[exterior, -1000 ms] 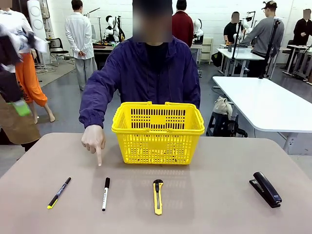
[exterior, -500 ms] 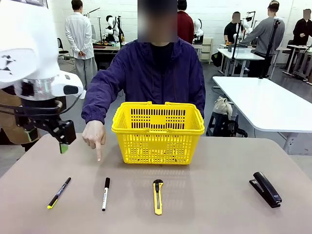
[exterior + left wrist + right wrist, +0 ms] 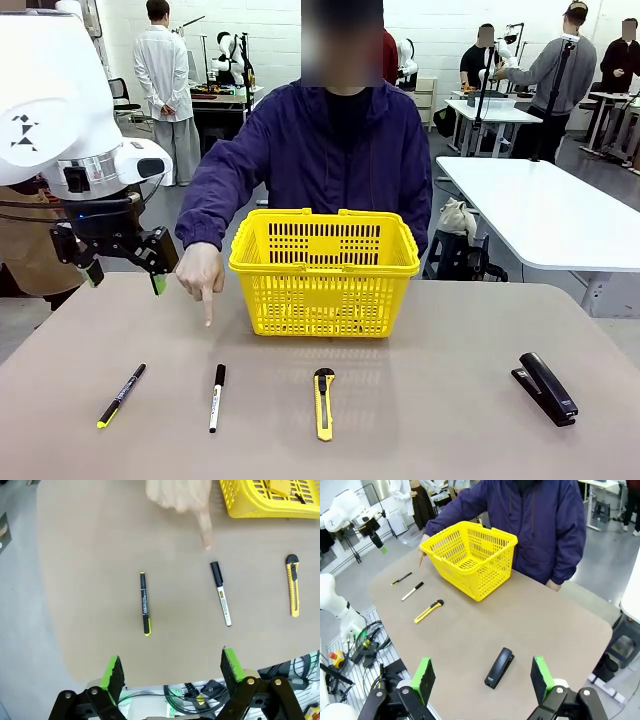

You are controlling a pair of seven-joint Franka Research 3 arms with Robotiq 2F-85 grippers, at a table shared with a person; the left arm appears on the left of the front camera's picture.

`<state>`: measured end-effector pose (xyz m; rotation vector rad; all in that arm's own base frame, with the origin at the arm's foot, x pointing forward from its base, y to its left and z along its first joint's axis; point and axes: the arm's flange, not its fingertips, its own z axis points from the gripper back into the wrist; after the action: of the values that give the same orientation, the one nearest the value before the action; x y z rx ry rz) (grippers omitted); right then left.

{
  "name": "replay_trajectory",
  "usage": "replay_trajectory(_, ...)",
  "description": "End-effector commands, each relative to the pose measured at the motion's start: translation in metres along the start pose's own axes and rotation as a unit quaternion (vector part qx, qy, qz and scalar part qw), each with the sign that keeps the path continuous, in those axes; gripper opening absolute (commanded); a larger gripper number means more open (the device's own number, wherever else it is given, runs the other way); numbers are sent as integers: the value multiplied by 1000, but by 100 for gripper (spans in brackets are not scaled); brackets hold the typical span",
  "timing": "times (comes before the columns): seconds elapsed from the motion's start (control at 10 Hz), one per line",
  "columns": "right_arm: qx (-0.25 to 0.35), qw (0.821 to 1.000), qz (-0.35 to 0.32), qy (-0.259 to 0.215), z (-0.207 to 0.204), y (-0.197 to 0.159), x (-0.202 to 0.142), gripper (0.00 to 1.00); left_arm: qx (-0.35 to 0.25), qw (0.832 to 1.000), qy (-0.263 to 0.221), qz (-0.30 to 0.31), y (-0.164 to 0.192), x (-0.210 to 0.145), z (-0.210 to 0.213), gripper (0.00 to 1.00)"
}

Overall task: Place the items the person wants into the basket.
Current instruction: Pick up the item the person points to and place it in the Market Basket.

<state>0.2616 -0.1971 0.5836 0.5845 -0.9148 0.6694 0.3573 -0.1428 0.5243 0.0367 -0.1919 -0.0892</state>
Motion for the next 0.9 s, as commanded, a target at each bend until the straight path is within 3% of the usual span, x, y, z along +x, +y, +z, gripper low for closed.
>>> replay_trajectory(0.0,6,1000,7,-14,-1,-2,0,100,14,1000,13,-10,-4,-4,-3,100)
replay_trajectory(0.6,6,1000,7,-14,-1,-2,0,100,7,1000,11,-7,-3,-4,-2,100)
replay_trajectory(0.8,6,1000,7,-14,-1,-2,0,100,6,1000,5,25,-23,-19,-34,100)
